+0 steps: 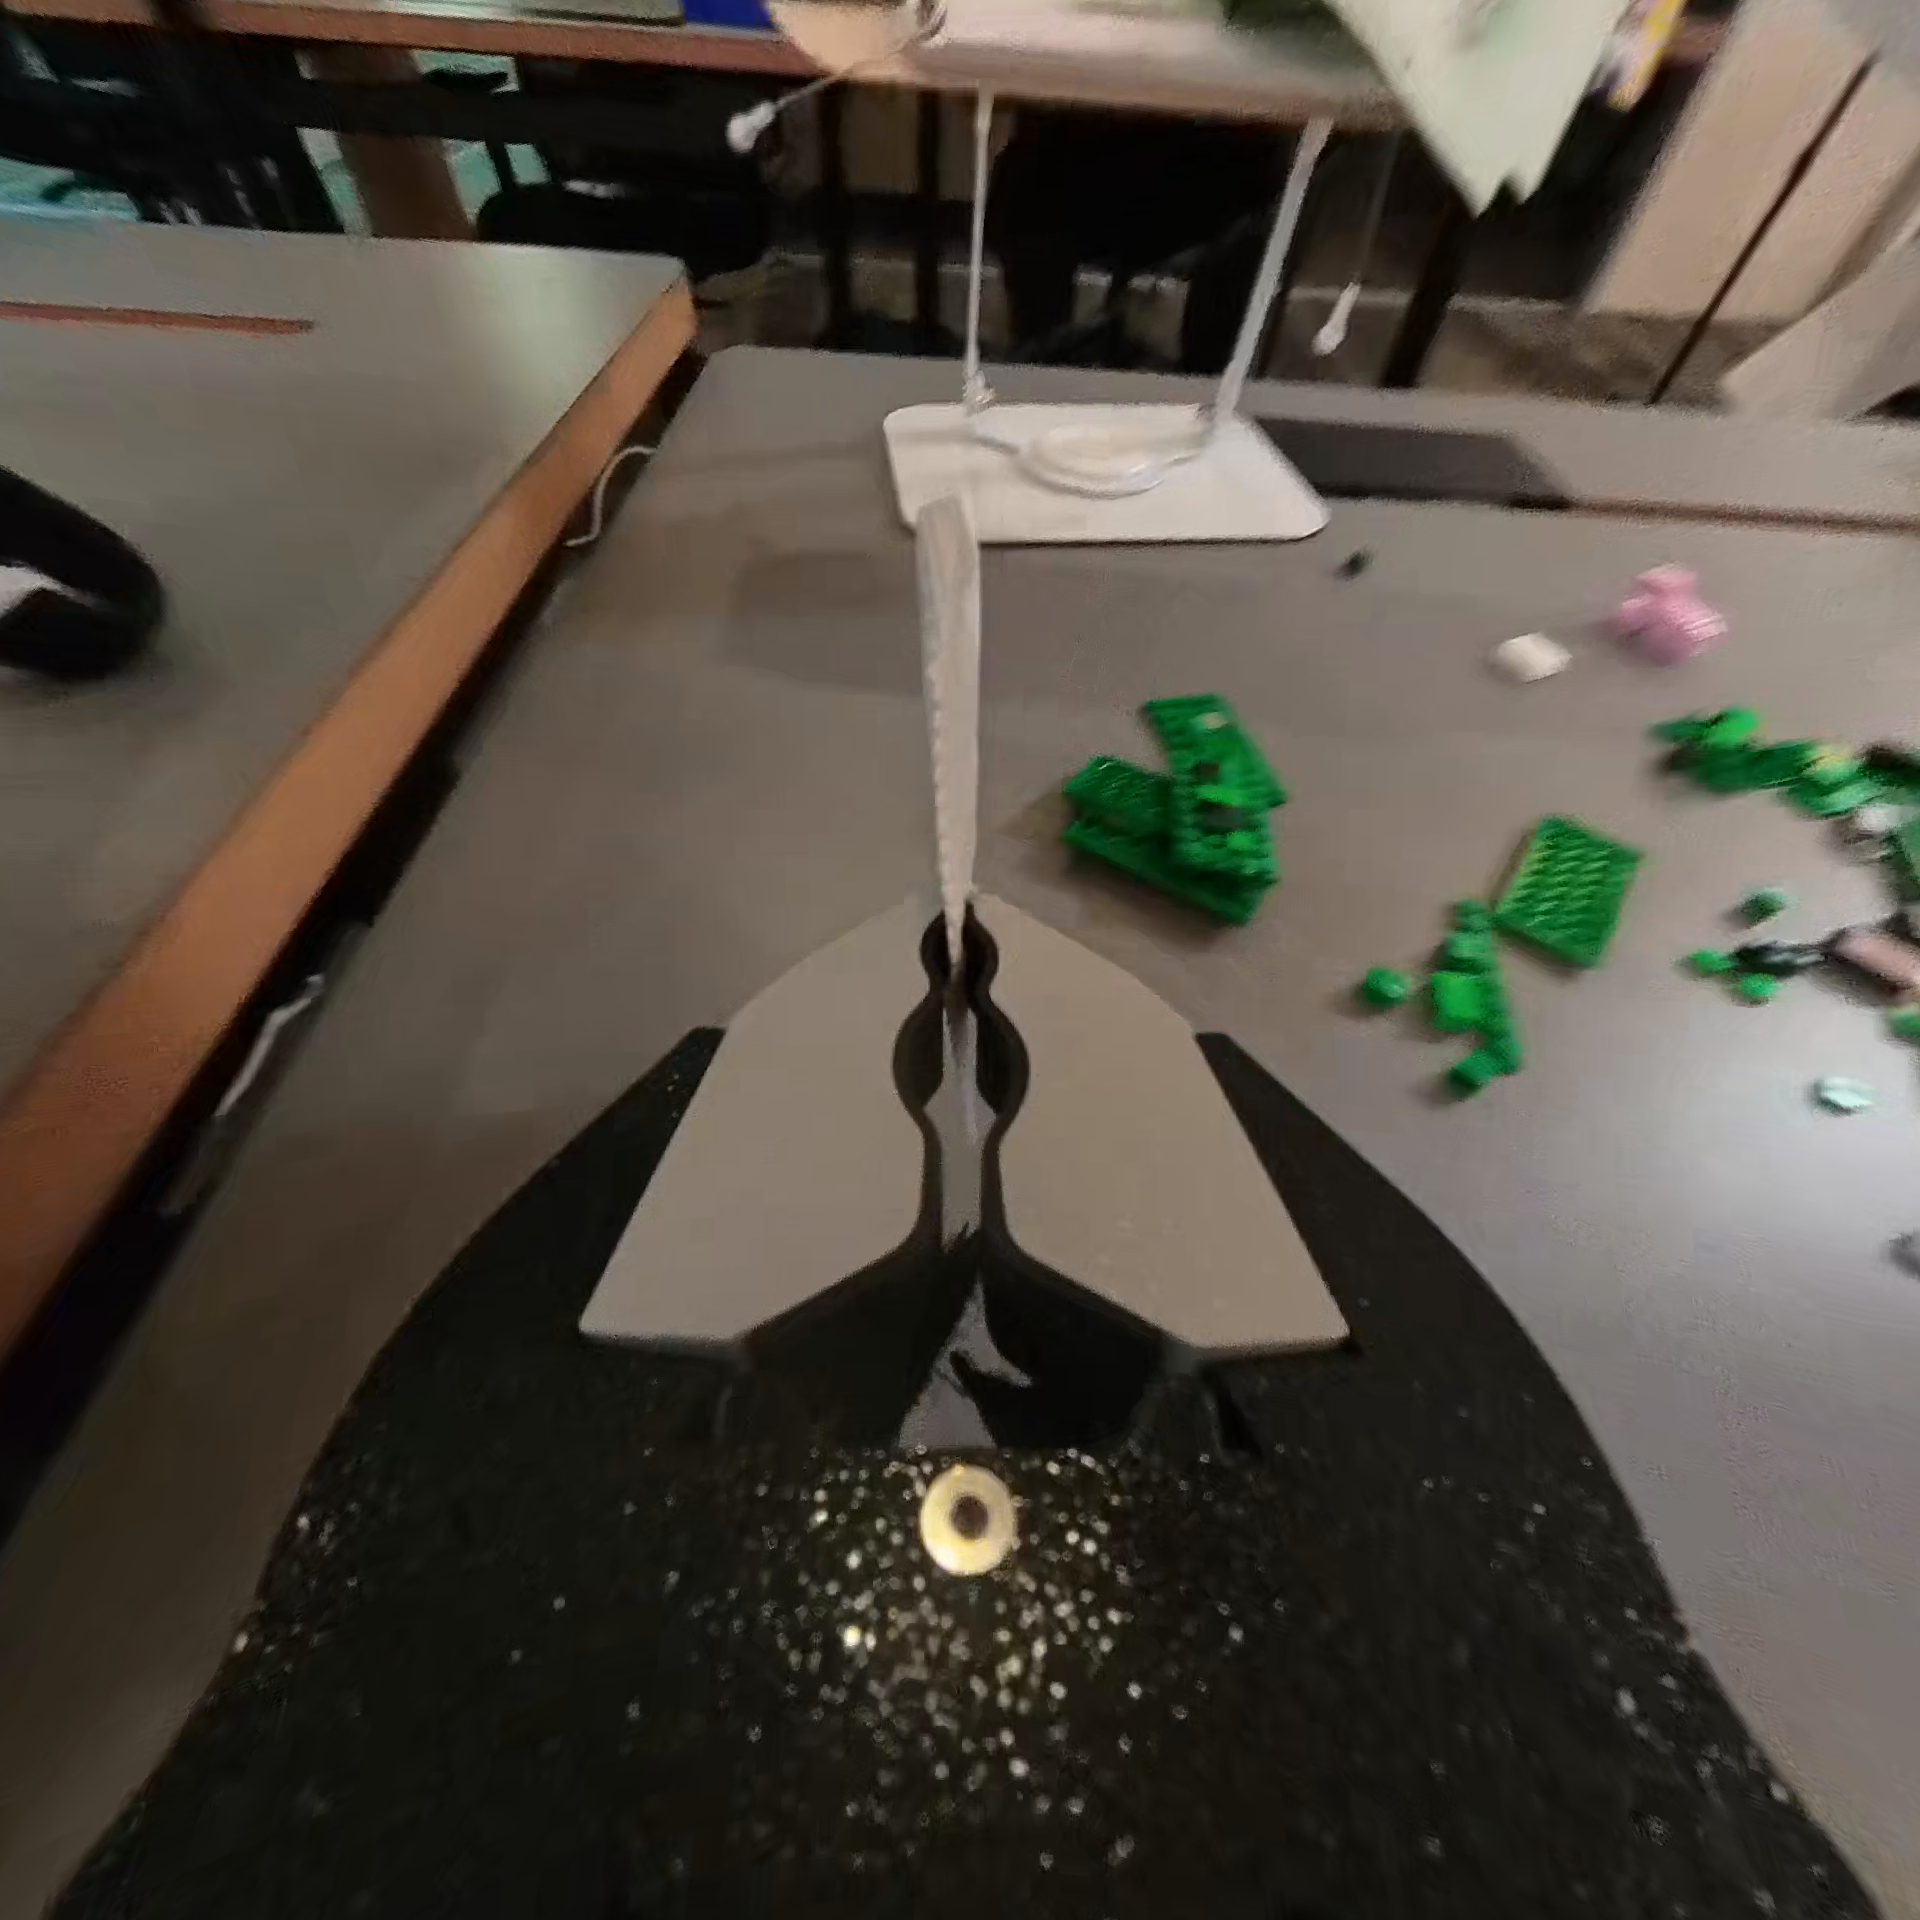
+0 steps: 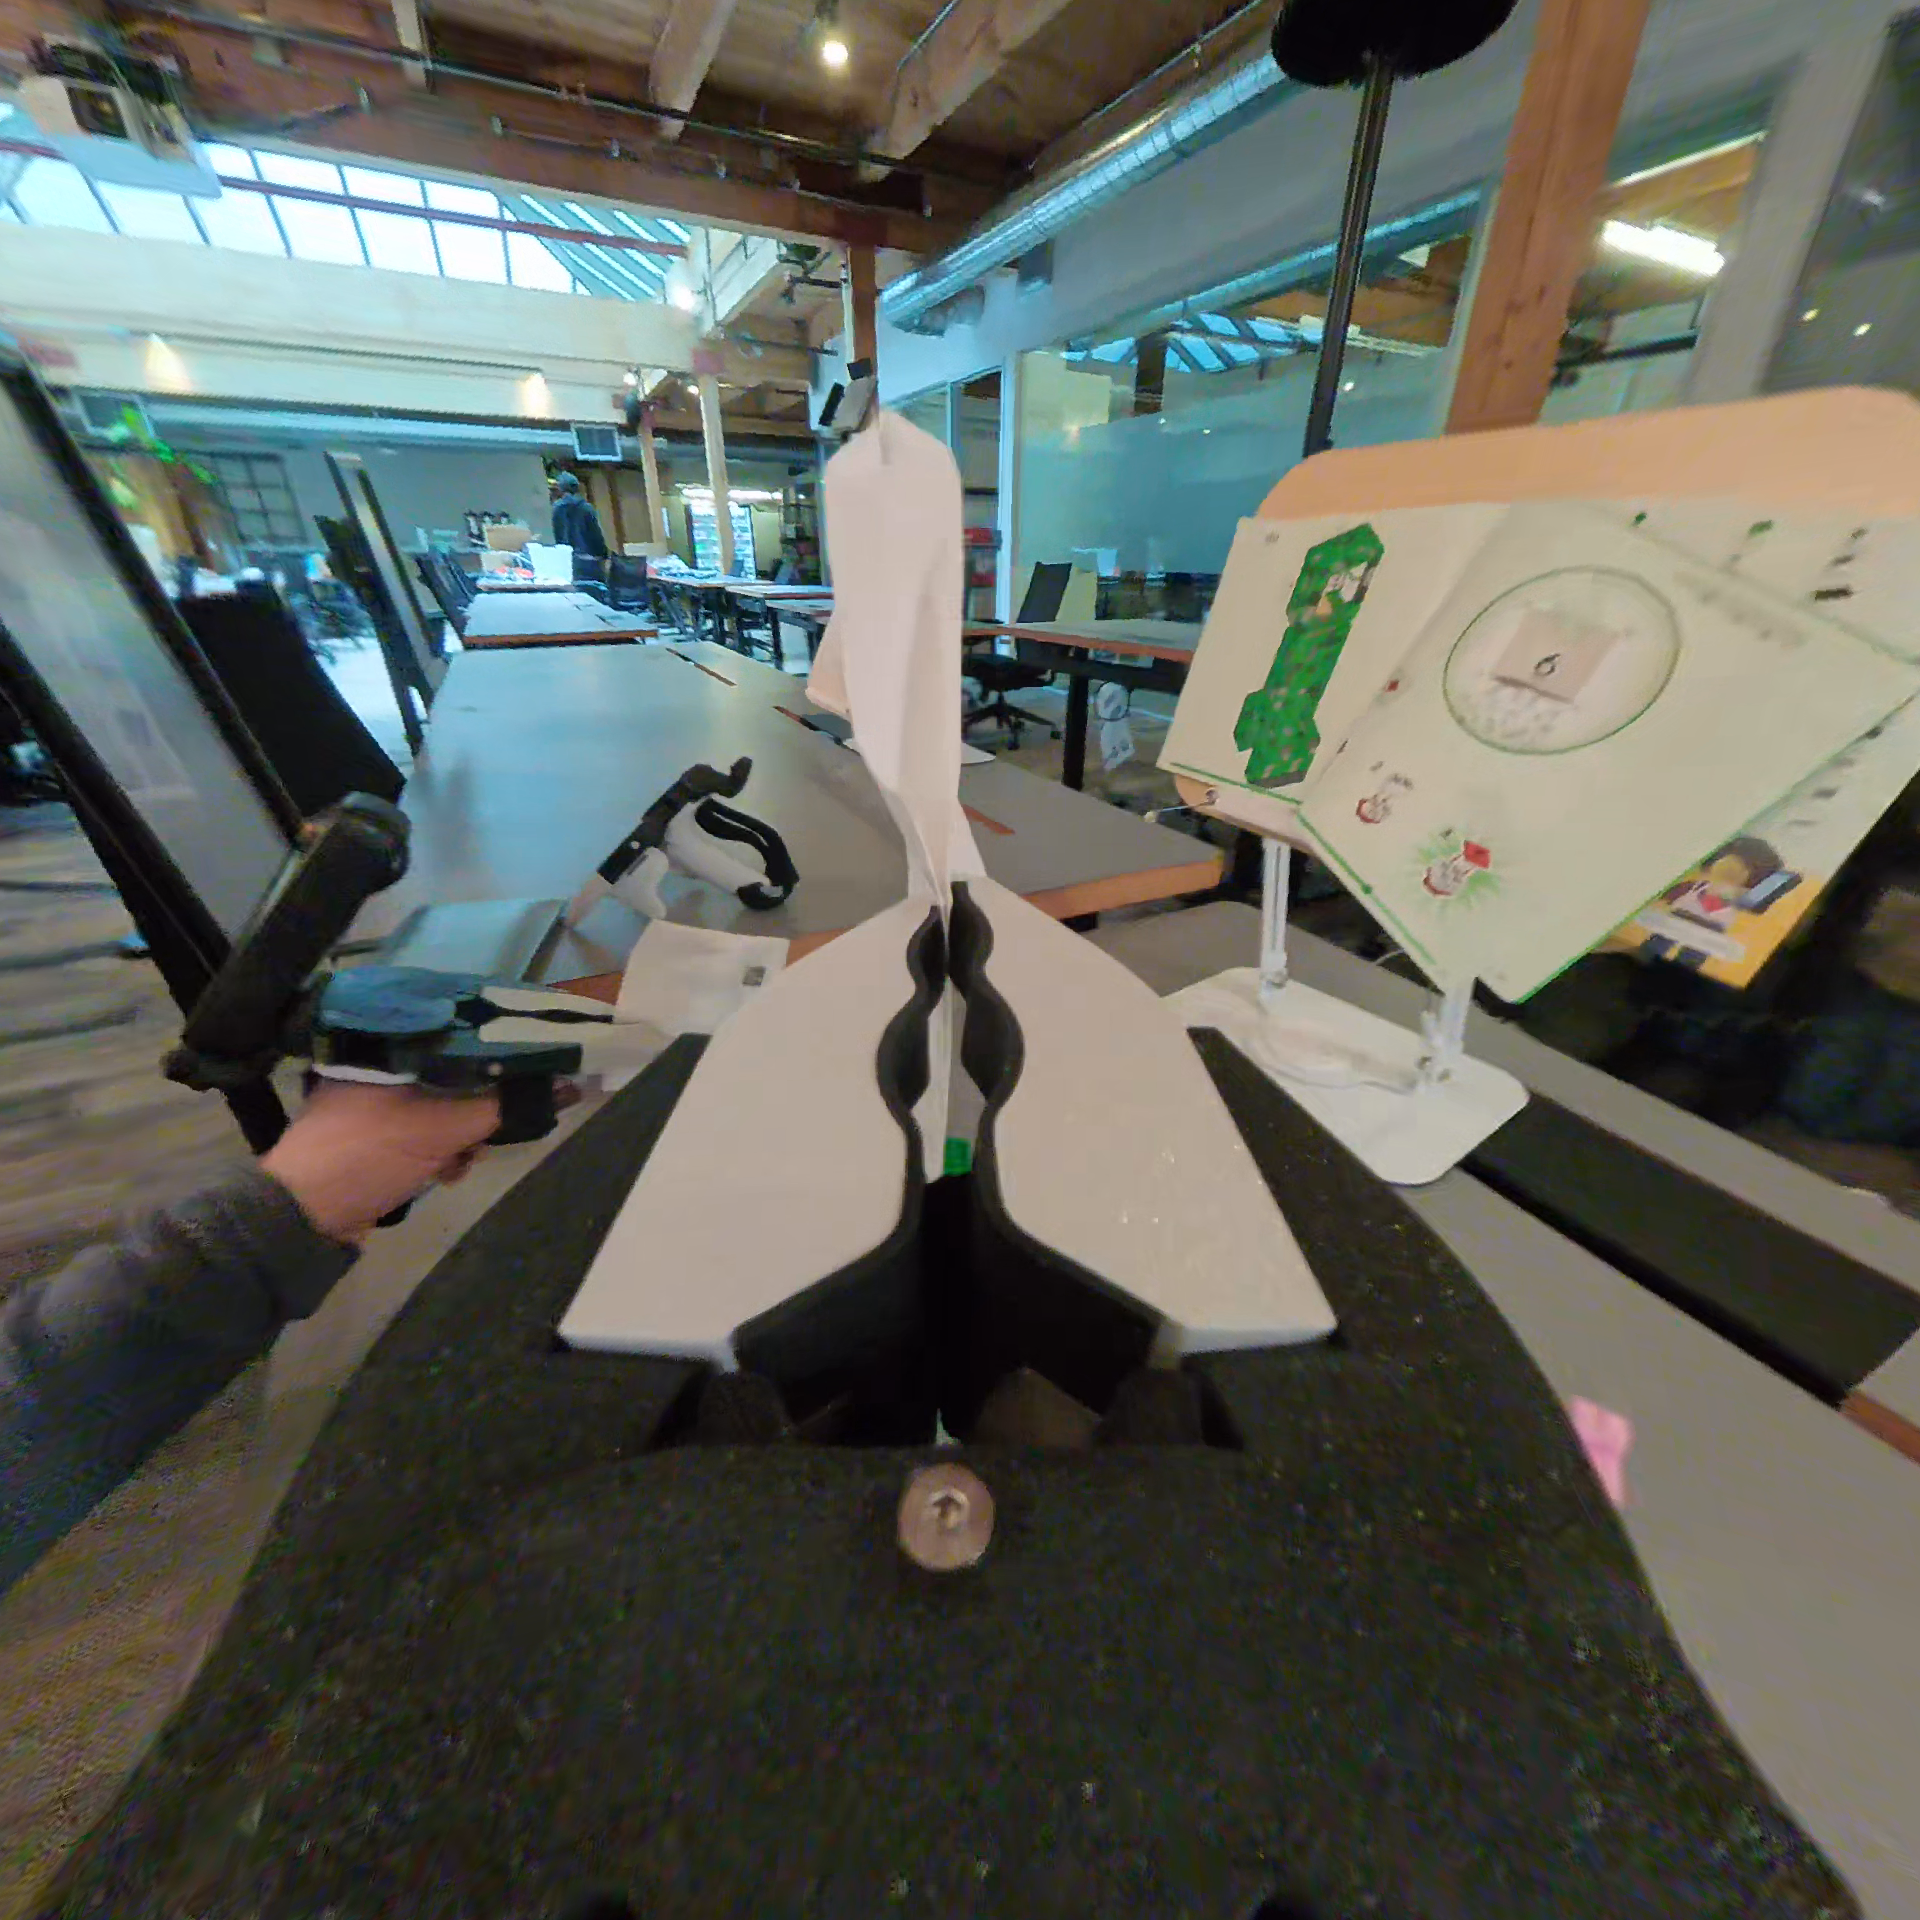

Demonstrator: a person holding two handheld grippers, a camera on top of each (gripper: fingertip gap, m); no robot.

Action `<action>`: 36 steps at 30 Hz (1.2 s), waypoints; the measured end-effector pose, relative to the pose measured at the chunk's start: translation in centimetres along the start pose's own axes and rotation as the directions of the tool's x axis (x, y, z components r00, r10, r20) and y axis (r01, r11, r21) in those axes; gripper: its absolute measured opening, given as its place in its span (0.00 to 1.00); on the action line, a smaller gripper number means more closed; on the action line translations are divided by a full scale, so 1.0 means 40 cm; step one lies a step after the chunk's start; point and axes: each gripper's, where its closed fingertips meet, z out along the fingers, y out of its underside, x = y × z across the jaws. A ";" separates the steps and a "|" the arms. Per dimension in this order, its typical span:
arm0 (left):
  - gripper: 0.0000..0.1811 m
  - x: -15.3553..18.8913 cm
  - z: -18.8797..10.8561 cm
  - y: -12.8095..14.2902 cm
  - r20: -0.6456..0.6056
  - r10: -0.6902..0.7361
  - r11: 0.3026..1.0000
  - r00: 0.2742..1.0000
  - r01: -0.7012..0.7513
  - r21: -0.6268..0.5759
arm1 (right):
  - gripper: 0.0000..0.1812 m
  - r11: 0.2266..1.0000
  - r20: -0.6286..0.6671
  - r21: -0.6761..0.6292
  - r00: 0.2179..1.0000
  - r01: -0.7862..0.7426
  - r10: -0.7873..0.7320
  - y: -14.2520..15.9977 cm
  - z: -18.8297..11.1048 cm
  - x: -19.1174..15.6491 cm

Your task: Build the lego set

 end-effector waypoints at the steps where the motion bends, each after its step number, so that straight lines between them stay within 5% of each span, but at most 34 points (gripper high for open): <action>1: 0.01 -0.012 0.008 0.014 0.016 0.023 1.000 1.000 -0.022 -0.021 | 0.01 0.999 0.011 0.002 0.999 -0.034 0.034 0.008 0.002 0.003; 4: 0.36 -0.018 0.033 0.046 0.007 0.041 0.995 0.999 -0.040 -0.086 | 0.01 0.992 0.038 0.002 0.992 -0.124 0.124 0.025 0.004 0.012; 7: 0.55 0.002 0.041 0.046 -0.034 0.091 0.993 0.995 -0.093 -0.072 | 0.01 0.981 0.064 0.000 0.979 -0.195 0.194 0.038 0.000 0.022; 14: 0.55 0.014 -0.025 -0.034 -0.118 0.095 0.992 0.988 -0.084 0.093 | 0.01 0.980 0.046 0.001 0.979 -0.200 0.200 0.049 -0.025 0.039; 17: 0.46 0.083 -0.076 -0.108 -0.283 0.046 0.977 0.958 0.016 0.214 | 0.01 0.965 0.115 -0.031 0.958 -0.260 0.262 0.058 -0.021 0.022; 21: 0.34 0.255 -0.169 -0.220 -0.694 -0.047 0.904 0.718 0.326 0.275 | 0.01 0.875 0.289 -0.054 0.831 -0.481 0.475 0.058 -0.015 -0.011; 26: 0.31 0.354 -0.152 -0.207 -0.793 -0.087 0.917 0.603 0.359 0.173 | 0.01 0.707 0.437 -0.130 0.600 -0.695 0.670 0.068 -0.021 -0.035; 28: 0.26 0.376 -0.175 -0.227 -0.862 -0.102 0.880 0.497 0.449 0.155 | 0.01 0.683 0.444 -0.159 0.566 -0.713 0.694 0.082 -0.021 -0.041; 36: 0.00 0.409 -0.267 -0.266 -0.956 0.042 0.801 0.289 0.562 0.205 | 0.00 0.545 0.451 -0.271 0.396 -0.793 0.800 0.126 -0.014 -0.059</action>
